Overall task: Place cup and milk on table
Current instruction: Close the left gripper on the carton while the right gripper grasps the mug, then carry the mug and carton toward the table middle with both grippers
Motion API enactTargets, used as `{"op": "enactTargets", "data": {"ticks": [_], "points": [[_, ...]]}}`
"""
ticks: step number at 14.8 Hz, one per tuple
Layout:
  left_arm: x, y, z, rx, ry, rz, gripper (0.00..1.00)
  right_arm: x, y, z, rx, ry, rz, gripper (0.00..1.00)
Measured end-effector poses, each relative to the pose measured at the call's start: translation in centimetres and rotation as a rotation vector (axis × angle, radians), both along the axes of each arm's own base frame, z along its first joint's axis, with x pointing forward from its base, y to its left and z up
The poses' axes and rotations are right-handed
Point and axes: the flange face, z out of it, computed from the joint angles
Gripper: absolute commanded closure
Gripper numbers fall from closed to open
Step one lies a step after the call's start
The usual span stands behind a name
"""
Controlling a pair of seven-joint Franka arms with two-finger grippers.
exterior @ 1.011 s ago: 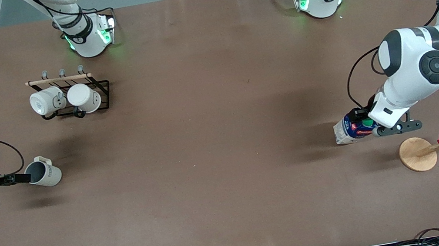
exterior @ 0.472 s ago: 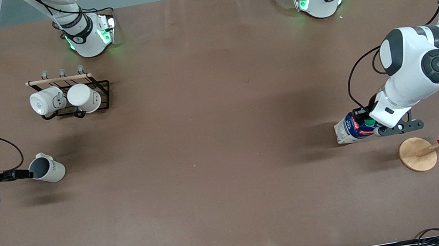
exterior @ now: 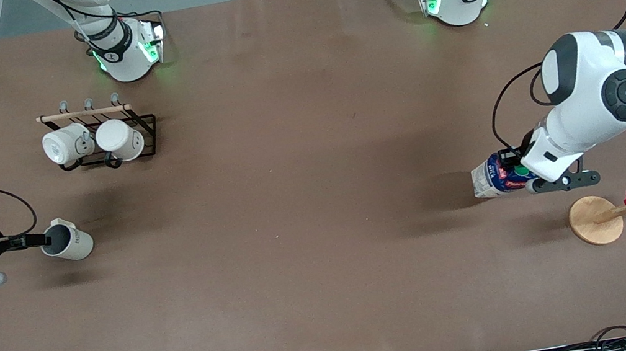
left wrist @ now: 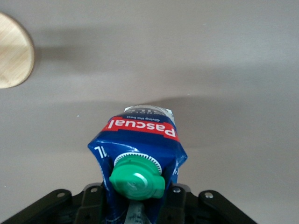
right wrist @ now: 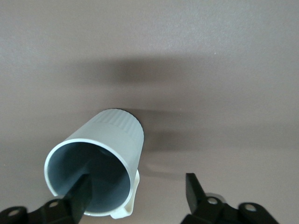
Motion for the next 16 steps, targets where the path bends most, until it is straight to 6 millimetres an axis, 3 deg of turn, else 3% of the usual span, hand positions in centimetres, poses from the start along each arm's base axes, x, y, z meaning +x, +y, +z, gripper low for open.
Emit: {"op": "enactTargets", "data": {"ticks": [2, 3, 5, 6, 9, 13, 16], "points": [[0.1, -1.0, 1.1, -0.005, -0.01, -0.014, 1.0, -0.2, 0.1, -0.9, -0.01, -0.026, -0.001, 0.23], [0.1, -1.2, 1.5, -0.006, -0.012, -0.018, 1.0, -0.4, 0.1, -1.5, -0.018, -0.043, -0.002, 0.35], [0.0, -1.5, 2.5, -0.007, -0.02, -0.022, 1.0, -0.8, 0.3, -2.5, -0.029, -0.074, -0.002, 0.82], [0.0, -1.5, 3.1, -0.008, -0.027, -0.023, 1.0, -0.8, 0.3, -2.6, -0.033, -0.085, -0.001, 0.96], [-0.1, -1.6, 5.0, -0.005, -0.029, -0.026, 1.0, -0.4, 0.4, -2.4, -0.043, -0.114, 0.003, 0.98], [-0.3, -2.6, 6.1, -0.008, -0.029, -0.039, 1.0, 0.1, 2.2, -1.9, -0.037, -0.106, 0.035, 1.0], [-0.5, -3.6, 6.1, -0.011, -0.028, -0.032, 1.0, 1.1, 4.3, 1.4, -0.032, -0.099, 0.058, 1.0]]}}
